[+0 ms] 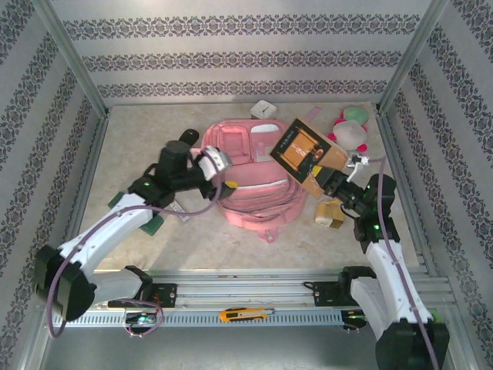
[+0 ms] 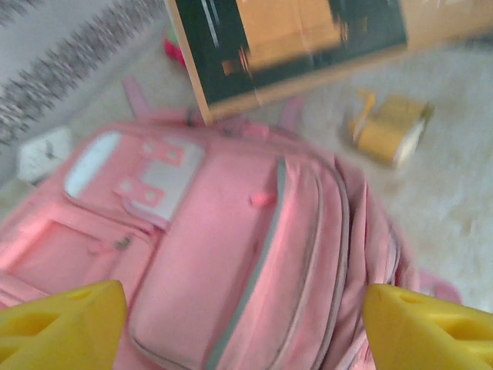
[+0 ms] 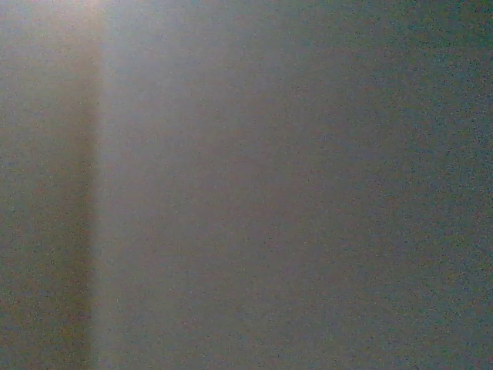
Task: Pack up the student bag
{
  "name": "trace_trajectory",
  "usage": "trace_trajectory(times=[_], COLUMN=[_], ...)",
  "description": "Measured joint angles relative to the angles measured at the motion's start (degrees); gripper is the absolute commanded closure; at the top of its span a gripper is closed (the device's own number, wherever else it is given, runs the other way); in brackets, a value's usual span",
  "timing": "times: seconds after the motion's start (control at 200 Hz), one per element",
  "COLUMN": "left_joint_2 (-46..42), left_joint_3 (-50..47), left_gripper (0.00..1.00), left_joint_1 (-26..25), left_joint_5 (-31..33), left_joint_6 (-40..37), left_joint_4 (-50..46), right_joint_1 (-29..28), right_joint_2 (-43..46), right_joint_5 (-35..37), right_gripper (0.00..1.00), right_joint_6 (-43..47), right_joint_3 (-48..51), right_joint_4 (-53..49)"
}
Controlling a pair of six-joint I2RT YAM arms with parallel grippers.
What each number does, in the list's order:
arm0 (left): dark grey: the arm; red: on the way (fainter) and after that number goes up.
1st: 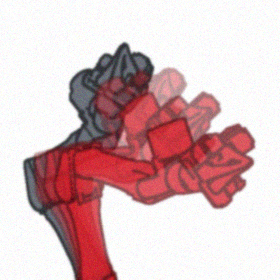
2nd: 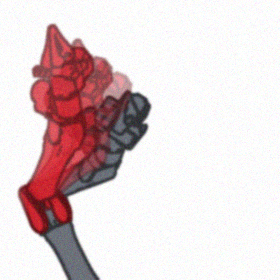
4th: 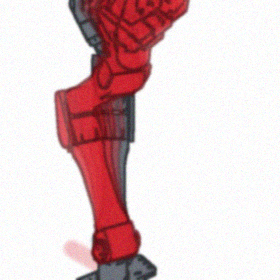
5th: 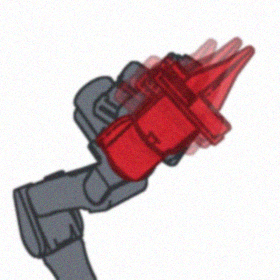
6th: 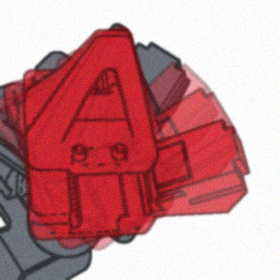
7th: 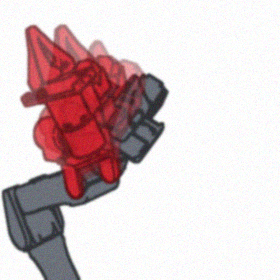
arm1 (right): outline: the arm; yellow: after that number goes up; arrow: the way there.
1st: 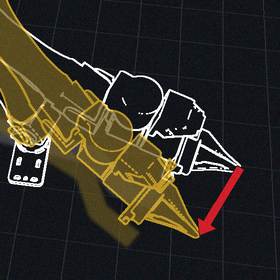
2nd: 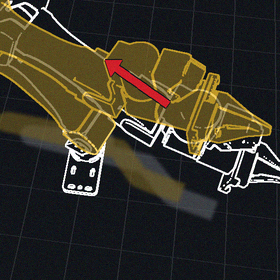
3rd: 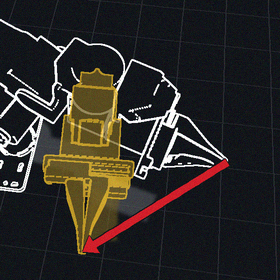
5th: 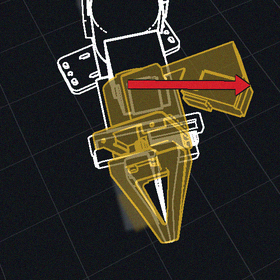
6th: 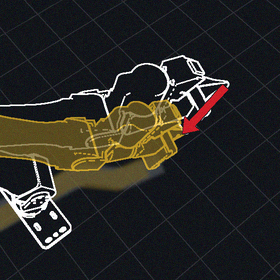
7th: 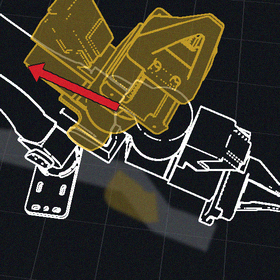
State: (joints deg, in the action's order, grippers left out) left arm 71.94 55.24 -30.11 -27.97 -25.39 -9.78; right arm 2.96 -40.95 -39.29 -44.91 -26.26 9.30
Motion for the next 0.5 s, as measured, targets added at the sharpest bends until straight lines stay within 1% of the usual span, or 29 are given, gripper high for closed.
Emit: trace_trajectory(times=[0.105,0.235,0.36,0.5], left_joint_2=[7.08,13.99,18.64,23.54], left_joint_3=[0.17,0.39,1.90,5.14], left_gripper=[0.17,0.14,0.11,0.10], left_joint_1=[-3.58,-5.84,-6.78,-7.21], left_joint_5=[4.42,8.22,9.44,10.45], left_joint_6=[-4.17,-7.74,-9.88,-11.13], left_joint_4=[-0.98,-1.05,-0.90,0.17], right_joint_1=[0.68,0.66,0.68,0.68], right_joint_2=[6.10,10.54,11.23,9.79], right_joint_5=[4.87,8.07,9.01,9.01], right_gripper=[1.00,1.00,1.00,1.00], right_joint_6=[-2.23,-3.37,-4.26,-4.72], right_joint_3=[1.79,2.69,3.21,3.21], right_joint_4=[-7.13,-13.33,-15.96,-17.35])
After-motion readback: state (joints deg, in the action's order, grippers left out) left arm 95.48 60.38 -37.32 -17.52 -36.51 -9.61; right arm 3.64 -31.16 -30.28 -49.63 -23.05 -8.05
